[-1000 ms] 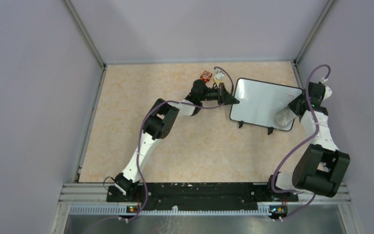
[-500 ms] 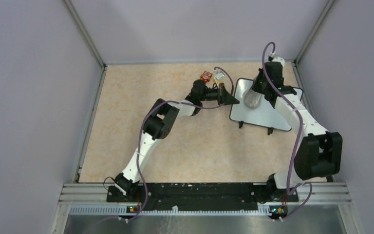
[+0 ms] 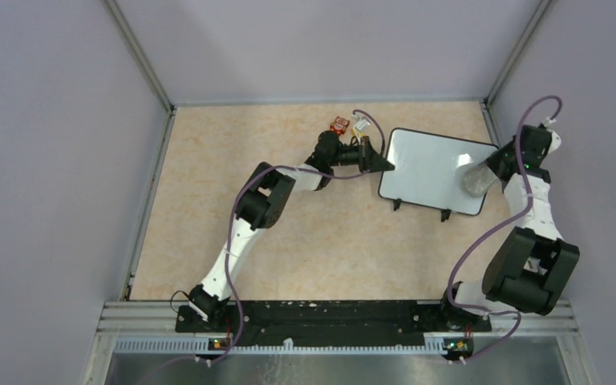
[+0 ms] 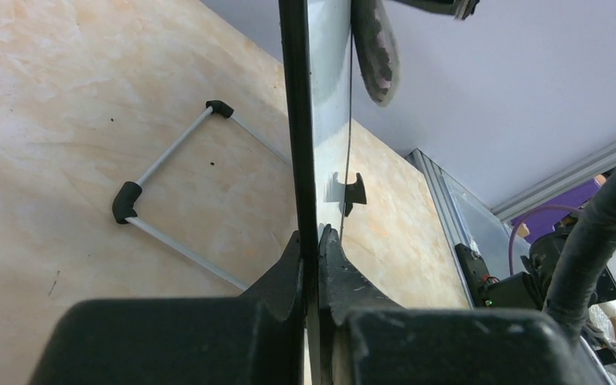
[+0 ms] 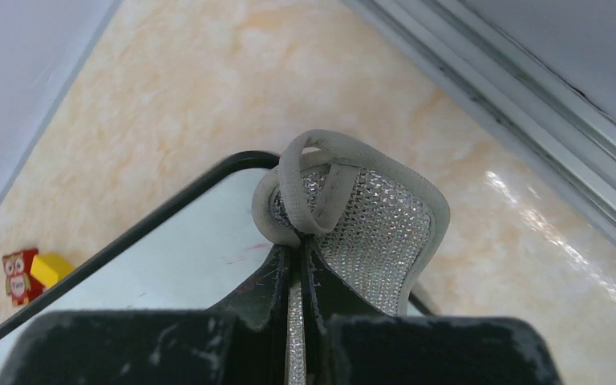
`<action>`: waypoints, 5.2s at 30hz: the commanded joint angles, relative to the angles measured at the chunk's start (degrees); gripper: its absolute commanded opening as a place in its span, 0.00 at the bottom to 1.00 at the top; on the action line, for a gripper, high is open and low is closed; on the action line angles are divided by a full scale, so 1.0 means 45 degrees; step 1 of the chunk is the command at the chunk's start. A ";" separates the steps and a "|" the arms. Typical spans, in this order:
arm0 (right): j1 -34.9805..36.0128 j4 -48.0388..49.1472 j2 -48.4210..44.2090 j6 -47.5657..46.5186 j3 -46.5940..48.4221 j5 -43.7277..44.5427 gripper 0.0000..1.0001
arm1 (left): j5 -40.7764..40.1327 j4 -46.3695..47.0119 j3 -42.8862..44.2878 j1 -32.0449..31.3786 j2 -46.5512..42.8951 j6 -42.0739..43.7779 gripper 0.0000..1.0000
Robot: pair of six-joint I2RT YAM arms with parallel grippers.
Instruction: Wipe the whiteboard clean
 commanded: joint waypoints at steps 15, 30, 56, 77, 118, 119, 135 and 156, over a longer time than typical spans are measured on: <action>0.4108 -0.0045 0.0402 -0.1569 0.2078 0.1254 0.00 | -0.0184 -0.0234 -0.0296 0.0150 -0.0204 0.1607 0.00; -0.0653 0.0179 0.0133 0.1002 -0.0106 -0.0976 0.00 | -0.0166 -0.0162 -0.0394 0.0169 -0.0283 0.1597 0.00; 0.7915 0.0135 0.1630 -0.0214 0.0371 0.3302 0.00 | -0.0194 -0.0306 -0.0374 0.0171 -0.0316 0.1725 0.00; 0.6988 0.0356 -0.0391 -0.0558 -0.1331 0.3567 0.00 | -0.0234 -0.0279 -0.0400 0.0167 -0.0259 0.1660 0.00; 0.8507 -0.2012 -0.2784 -0.2109 -0.2100 0.4122 0.00 | -0.0616 0.1613 -0.3185 0.0754 -0.2373 0.1165 0.69; 0.8633 -0.2007 -0.2726 -0.2123 -0.2095 0.4129 0.00 | -0.0673 0.1855 -0.3411 0.0785 -0.2480 0.1154 0.72; 1.2913 -0.1214 -0.1047 -0.2467 -0.3448 0.2117 0.00 | -0.2492 0.4355 -0.8831 0.2824 -0.6154 0.0247 0.88; 1.4322 -0.0021 -0.2697 -0.1163 -0.5064 0.2799 0.00 | -0.5230 -0.4700 -1.6266 0.3398 -1.7209 0.3217 0.95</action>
